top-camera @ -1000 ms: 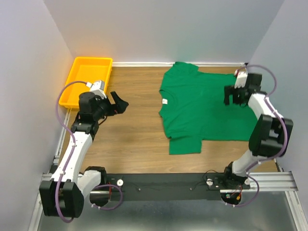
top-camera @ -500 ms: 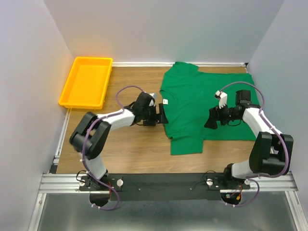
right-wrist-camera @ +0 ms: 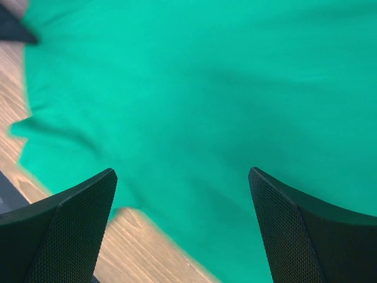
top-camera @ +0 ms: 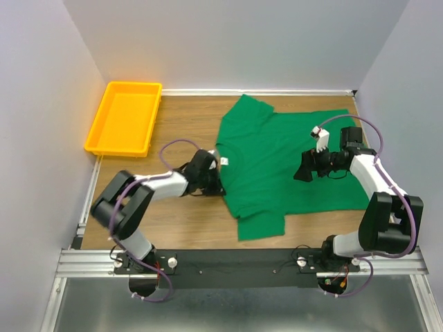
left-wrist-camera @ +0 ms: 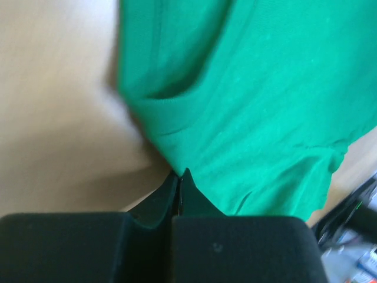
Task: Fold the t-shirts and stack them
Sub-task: Flatten the tshirt out
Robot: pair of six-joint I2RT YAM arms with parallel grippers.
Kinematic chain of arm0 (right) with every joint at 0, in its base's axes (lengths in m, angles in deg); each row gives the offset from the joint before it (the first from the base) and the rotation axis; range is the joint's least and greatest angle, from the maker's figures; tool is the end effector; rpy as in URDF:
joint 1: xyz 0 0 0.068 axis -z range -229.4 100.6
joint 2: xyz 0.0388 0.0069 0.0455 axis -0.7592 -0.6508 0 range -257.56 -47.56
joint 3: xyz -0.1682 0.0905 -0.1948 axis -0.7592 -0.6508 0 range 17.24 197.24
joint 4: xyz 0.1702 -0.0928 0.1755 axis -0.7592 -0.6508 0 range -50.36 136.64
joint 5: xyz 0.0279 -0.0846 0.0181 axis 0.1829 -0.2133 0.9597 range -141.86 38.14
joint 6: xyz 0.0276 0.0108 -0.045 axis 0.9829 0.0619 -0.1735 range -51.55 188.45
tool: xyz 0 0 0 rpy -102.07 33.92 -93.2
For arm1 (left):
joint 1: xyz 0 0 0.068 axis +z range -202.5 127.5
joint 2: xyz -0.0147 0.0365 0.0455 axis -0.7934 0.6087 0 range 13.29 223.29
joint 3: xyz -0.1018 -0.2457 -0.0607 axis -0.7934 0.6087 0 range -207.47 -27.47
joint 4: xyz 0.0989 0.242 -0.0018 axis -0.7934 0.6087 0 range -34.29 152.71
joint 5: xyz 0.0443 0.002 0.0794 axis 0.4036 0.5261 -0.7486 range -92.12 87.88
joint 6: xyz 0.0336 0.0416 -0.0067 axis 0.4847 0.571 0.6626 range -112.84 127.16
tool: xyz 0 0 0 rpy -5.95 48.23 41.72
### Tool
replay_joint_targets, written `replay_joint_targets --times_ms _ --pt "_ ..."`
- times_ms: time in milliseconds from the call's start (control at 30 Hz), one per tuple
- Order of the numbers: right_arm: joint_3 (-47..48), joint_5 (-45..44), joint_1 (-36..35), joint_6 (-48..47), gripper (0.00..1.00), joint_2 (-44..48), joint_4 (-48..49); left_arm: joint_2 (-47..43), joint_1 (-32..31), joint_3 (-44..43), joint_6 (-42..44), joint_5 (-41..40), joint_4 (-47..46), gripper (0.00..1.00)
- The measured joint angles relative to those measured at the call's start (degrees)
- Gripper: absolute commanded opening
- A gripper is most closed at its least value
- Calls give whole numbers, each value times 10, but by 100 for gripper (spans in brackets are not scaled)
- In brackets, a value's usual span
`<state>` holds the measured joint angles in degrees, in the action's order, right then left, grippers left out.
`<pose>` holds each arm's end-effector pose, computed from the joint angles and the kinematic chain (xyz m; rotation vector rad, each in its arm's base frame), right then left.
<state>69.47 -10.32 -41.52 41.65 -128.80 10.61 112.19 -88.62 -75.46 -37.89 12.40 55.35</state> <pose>0.2665 -0.0130 0.2168 -0.6003 2.3615 0.7189 0.2620 -0.2022 0.1383 -0.0856 2.6445 -0.8723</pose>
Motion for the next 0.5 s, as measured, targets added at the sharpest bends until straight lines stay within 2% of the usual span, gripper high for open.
replay_joint_targets --times_ms 100,133,200,233,333,367,433,500 --pt "4 0 0 2 100 0 1 -122 7 119 -10 2 19 0" --pt "6 0 0 3 100 0 2 -153 9 144 -12 2 31 32" --pt "10 -1 0 2 100 -2 3 -231 12 200 -31 15 78 59" --pt "12 -1 0 2 100 -5 4 -264 15 217 -31 17 84 59" --pt "23 -11 0 3 100 -16 4 -393 14 235 -55 26 185 75" --pt "29 -18 0 4 100 -19 4 -434 14 228 -60 26 224 75" --pt "42 -38 0 16 100 -27 10 -536 14 182 -71 3 300 80" --pt "58 -57 0 31 100 -35 20 -594 17 122 -73 -20 326 81"
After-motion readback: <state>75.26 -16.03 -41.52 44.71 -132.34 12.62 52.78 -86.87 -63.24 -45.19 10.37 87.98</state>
